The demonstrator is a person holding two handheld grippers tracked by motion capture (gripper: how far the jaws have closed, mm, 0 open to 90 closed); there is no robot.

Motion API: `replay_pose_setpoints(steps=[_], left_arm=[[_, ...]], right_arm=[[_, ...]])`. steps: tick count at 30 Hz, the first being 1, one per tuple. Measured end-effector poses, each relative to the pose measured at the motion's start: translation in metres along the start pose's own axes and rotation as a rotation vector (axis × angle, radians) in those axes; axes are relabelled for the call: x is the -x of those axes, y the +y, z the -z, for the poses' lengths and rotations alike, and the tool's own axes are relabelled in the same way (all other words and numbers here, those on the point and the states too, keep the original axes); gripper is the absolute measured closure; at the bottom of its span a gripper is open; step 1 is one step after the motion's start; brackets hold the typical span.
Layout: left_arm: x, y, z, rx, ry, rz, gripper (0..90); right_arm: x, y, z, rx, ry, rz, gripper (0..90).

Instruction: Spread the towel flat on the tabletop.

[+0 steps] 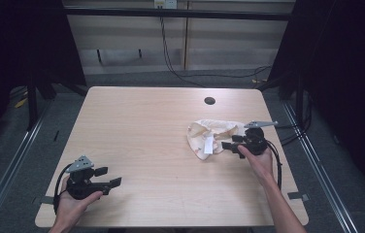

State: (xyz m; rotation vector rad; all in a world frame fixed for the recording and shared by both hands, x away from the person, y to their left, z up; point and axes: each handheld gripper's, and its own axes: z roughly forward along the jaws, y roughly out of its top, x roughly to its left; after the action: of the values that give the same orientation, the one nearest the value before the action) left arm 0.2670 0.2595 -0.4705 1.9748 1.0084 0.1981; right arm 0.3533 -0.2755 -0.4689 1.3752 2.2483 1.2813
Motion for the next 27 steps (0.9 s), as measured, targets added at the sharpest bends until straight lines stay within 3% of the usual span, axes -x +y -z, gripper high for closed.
replay_pose_setpoints(steps=[3, 9, 12, 14, 20, 22, 25, 26, 27], left_arm=[[0.001, 0.0, 0.001, 0.007, -0.002, -0.014, 26.5], [0.002, 0.0, 0.0, -0.005, 0.004, -0.021, 26.6], [0.003, 0.0, 0.0, -0.003, -0.003, -0.037, 28.8], [0.003, 0.0, 0.0, -0.003, -0.001, -0.04, 29.0], [0.003, 0.0, 0.0, -0.005, -0.008, -0.038, 29.3], [0.003, 0.0, -0.001, -0.011, -0.017, -0.038, 30.1], [0.002, 0.0, -0.002, -0.015, -0.074, -0.004, 30.0], [0.003, 0.0, -0.003, -0.019, -0.065, -0.015, 30.0], [0.003, 0.0, -0.003, -0.019, -0.065, -0.015, 30.0]], right_arm=[[0.005, 0.009, -0.005, -0.045, -0.026, 0.037, 34.3], [0.008, 0.015, -0.022, -0.084, -0.011, 0.062, 37.2], [0.012, 0.014, -0.032, -0.091, 0.009, 0.02, 42.7], [0.015, 0.012, -0.037, -0.103, -0.009, 0.019, 45.2], [0.016, 0.005, -0.051, -0.168, -0.025, 0.032, 38.1], [0.016, 0.002, -0.052, -0.138, -0.025, 0.027, 38.6], [0.012, 0.0, -0.052, -0.138, -0.064, 0.061, 53.3], [0.009, 0.0, -0.051, -0.149, -0.08, 0.052, 57.7], [0.006, 0.0, -0.051, -0.158, -0.1, 0.078, 63.1]])
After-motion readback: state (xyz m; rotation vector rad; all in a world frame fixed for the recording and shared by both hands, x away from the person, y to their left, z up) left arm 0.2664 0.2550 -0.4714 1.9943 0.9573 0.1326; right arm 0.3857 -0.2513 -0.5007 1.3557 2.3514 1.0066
